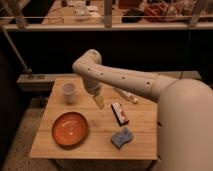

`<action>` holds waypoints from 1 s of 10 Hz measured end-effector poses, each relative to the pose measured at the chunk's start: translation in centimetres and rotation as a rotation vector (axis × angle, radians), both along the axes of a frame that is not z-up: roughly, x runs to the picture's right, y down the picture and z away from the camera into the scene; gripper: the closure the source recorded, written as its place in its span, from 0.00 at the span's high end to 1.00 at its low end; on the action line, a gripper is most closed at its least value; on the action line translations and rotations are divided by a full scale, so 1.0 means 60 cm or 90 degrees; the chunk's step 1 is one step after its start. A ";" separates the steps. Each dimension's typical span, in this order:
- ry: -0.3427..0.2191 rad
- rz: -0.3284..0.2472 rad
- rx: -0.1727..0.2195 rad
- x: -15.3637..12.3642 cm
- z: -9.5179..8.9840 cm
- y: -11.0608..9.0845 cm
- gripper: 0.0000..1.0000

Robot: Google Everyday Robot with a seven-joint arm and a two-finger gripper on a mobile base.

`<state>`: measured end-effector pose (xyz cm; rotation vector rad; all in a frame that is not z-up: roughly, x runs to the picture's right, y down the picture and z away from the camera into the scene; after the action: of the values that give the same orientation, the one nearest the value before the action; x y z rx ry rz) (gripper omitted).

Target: Move the arm in a circular motion

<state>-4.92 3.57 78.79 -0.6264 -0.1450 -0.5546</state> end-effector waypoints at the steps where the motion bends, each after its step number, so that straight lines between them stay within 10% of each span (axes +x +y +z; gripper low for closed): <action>1: -0.006 0.009 0.007 -0.006 0.016 -0.026 0.80; 5: 0.038 0.118 0.037 0.055 0.063 -0.083 0.80; 10: 0.155 0.285 0.050 0.264 0.057 -0.040 0.80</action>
<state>10.90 1.17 82.21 -0.5582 -0.0304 -0.0499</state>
